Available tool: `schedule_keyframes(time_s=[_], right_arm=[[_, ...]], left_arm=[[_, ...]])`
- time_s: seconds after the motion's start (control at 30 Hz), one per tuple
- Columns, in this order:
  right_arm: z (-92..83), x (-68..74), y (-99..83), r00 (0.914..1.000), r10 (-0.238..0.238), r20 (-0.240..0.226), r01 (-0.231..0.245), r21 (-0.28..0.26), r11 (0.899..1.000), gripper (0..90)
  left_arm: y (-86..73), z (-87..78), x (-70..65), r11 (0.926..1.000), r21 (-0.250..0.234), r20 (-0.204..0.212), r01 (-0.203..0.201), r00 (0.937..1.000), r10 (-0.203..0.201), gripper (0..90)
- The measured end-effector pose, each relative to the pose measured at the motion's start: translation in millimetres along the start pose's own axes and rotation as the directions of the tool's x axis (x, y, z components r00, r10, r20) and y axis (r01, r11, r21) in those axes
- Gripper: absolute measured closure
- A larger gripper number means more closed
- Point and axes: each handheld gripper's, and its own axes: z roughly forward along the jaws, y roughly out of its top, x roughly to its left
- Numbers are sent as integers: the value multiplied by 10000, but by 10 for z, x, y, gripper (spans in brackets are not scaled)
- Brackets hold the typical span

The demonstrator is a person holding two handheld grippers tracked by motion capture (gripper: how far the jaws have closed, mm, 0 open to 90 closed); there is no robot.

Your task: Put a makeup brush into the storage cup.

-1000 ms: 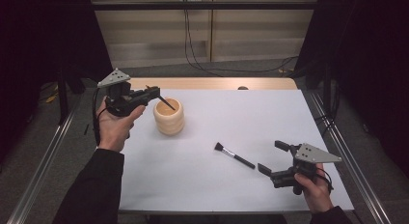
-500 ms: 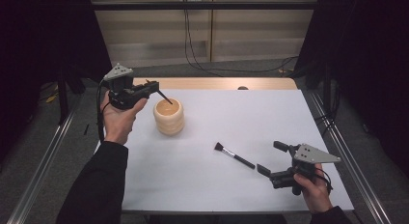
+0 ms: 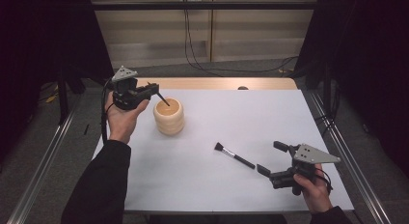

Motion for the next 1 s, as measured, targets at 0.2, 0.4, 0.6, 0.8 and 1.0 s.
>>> schedule_keyframes(time_s=[0.2,0.4,0.6,0.8,1.0], right_arm=[[-3,-6,-2,10000,-8,-11,8,-13,10000,0],[2,-8,-3,10000,-72,1,72,20,10000,0],[3,-3,-2,10000,-65,-3,65,-10,10000,0],[1,1,-2,10000,-13,24,13,-5,10000,0],[1,-7,-4,10000,-90,-8,90,13,10000,0]], left_arm=[[-101,61,16,9993,374,31,68,10000,-69,842],[-175,82,-22,9982,594,16,-57,10000,56,841],[-292,119,-16,9987,509,22,85,10000,-86,841],[-358,168,-15,9988,482,72,85,9999,-88,841],[-423,202,-5,9985,538,132,114,9998,-121,840]])
